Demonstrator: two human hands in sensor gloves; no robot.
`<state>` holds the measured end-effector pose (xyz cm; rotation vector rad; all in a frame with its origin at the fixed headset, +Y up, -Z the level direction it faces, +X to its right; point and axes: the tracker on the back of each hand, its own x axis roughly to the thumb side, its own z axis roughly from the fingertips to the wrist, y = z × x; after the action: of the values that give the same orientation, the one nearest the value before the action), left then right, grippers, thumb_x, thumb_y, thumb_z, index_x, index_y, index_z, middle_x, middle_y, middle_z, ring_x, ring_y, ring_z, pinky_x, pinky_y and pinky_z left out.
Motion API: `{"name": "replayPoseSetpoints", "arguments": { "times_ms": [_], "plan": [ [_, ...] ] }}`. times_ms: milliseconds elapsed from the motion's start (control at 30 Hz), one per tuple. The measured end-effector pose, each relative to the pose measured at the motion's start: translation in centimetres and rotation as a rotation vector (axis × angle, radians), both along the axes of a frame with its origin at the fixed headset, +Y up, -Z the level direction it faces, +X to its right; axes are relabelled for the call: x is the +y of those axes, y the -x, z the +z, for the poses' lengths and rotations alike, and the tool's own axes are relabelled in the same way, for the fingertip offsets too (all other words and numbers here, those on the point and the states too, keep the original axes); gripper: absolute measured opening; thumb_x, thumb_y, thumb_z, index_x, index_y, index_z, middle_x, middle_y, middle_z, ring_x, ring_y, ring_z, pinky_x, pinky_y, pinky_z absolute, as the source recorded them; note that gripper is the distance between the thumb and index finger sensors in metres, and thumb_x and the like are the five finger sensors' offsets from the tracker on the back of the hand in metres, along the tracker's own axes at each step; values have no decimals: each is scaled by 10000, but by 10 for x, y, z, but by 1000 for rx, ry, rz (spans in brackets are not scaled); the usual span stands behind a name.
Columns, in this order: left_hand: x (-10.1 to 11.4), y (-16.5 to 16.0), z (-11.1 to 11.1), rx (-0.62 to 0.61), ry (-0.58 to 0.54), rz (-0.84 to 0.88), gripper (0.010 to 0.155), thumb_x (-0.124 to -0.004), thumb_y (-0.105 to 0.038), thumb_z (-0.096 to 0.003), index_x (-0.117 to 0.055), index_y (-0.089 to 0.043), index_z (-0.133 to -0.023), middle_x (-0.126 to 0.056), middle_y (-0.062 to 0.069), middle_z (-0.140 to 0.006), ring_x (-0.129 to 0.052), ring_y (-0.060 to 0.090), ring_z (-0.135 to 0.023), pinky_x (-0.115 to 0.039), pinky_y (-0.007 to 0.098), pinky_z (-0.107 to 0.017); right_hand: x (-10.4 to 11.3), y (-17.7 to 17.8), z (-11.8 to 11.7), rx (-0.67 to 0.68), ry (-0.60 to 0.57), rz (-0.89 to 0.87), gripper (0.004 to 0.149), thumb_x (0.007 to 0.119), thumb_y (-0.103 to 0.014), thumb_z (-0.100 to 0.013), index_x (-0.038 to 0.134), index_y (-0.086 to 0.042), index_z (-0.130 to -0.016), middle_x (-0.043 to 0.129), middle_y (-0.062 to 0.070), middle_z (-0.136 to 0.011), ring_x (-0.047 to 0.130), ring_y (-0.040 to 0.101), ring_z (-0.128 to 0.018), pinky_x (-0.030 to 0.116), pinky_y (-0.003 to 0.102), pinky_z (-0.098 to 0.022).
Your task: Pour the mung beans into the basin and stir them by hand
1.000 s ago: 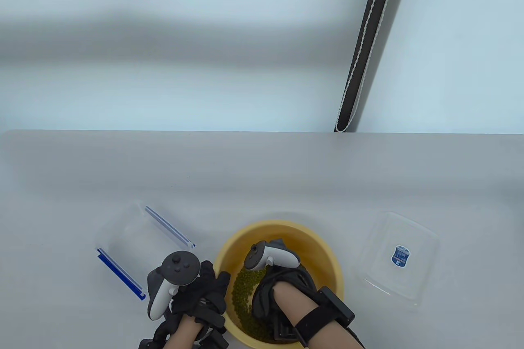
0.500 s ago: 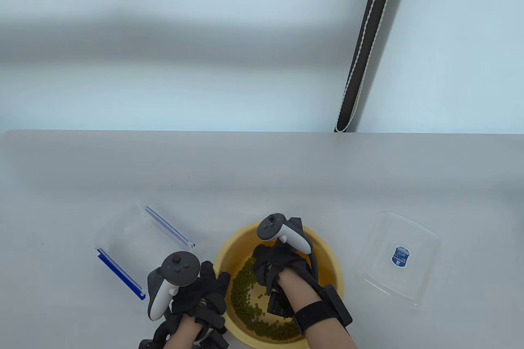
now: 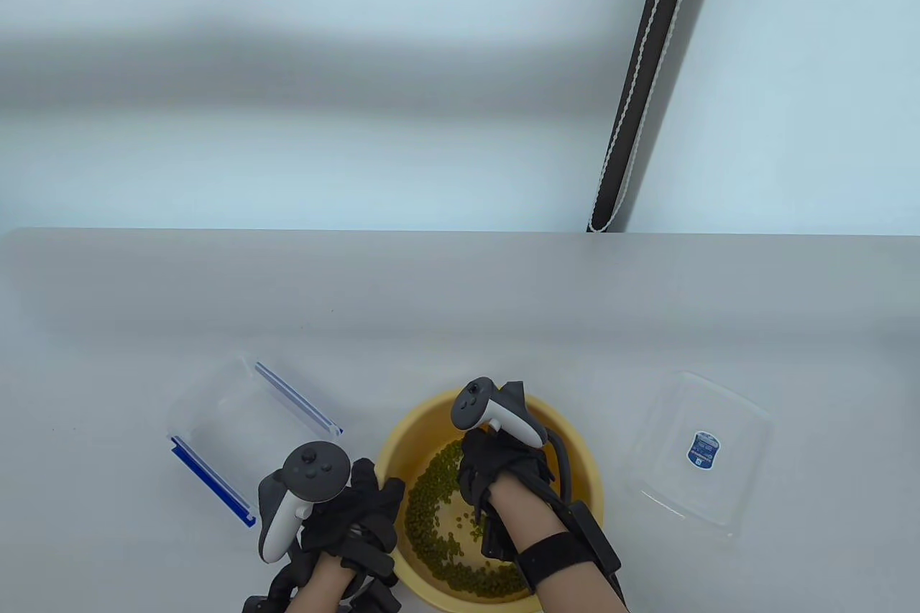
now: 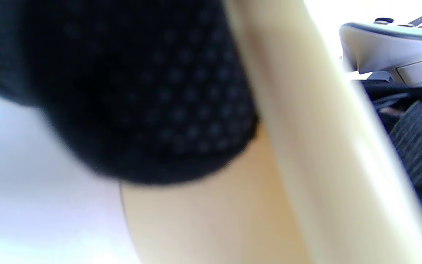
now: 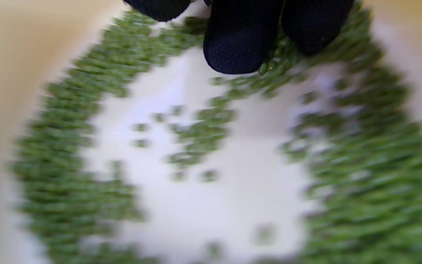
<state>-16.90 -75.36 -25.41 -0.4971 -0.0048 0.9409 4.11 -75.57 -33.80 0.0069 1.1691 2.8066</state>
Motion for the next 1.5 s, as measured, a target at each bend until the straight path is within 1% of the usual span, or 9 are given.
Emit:
{"name": "replayPoseSetpoints", "arguments": {
  "times_ms": [133, 267, 467, 567, 667, 767, 900, 1167, 1500],
  "plan": [
    [0, 0, 0, 2, 0, 2, 731, -546, -399, -576, -244, 152, -950, -973, 135, -270, -1051, 60, 60, -966, 378, -174, 3, -11, 4, 57, -44, 149, 521, 671, -225, -507, 449, -33, -937, 562, 279, -838, 879, 239, -667, 748, 535, -502],
    [0, 0, 0, 7, -3, 0, 731, -546, -396, -576, -241, 154, -949, -973, 136, -266, -1050, 61, 63, -967, 378, -173, -2, -17, 15, 7, 87, 137, 516, 703, -234, -495, 602, 142, -834, 687, 441, -654, 958, 337, -549, 825, 533, -356],
    [0, 0, 0, 7, -5, 2, 730, -546, -396, -576, -244, 154, -949, -972, 136, -266, -1050, 61, 64, -967, 377, -173, -23, 18, 43, 146, 369, -33, 483, 738, -236, -454, 756, 212, -633, 862, 432, -439, 1084, 295, -309, 898, 523, -206],
    [0, 0, 0, 7, -6, 0, 730, -546, -397, -575, -245, 154, -949, -972, 136, -265, -1049, 61, 65, -967, 378, -172, -27, 40, 48, 136, 510, -253, 469, 727, -257, -461, 713, 132, -721, 852, 342, -553, 1030, 264, -393, 846, 531, -326],
    [-1, 0, 0, 7, -4, 2, 732, -547, -397, -575, -244, 154, -949, -973, 137, -265, -1049, 63, 65, -966, 379, -172, -23, 51, 38, 115, 514, -441, 476, 709, -237, -476, 579, 27, -850, 760, 250, -709, 962, 222, -580, 786, 513, -468],
    [-1, 0, 0, 6, -4, 3, 731, -547, -398, -575, -245, 153, -949, -972, 136, -266, -1050, 62, 64, -966, 378, -173, -20, 45, 24, 30, 462, -532, 521, 660, -249, -523, 399, -62, -933, 604, 176, -846, 840, 226, -758, 699, 529, -571],
    [-1, 0, 0, 4, -3, 6, 731, -546, -399, -575, -245, 153, -949, -972, 136, -268, -1050, 62, 62, -966, 379, -174, -12, 26, 7, -82, 274, -486, 568, 620, -257, -551, 243, -131, -955, 398, 152, -935, 791, 200, -762, 667, 510, -592],
    [-1, 0, 0, 2, -3, 7, 731, -545, -398, -575, -245, 154, -948, -973, 135, -269, -1051, 60, 61, -966, 378, -174, -8, 13, 0, -97, 183, -377, 579, 622, -250, -550, 223, -156, -960, 356, 156, -939, 779, 184, -746, 654, 510, -597],
    [-2, 0, 1, 3, -3, 12, 731, -546, -398, -576, -244, 152, -949, -973, 135, -270, -1052, 61, 59, -966, 379, -175, 0, 0, 1, 3, 16, -15, 574, 644, -248, -532, 285, -120, -961, 417, 200, -916, 836, 186, -668, 701, 516, -550]
  ]
}}
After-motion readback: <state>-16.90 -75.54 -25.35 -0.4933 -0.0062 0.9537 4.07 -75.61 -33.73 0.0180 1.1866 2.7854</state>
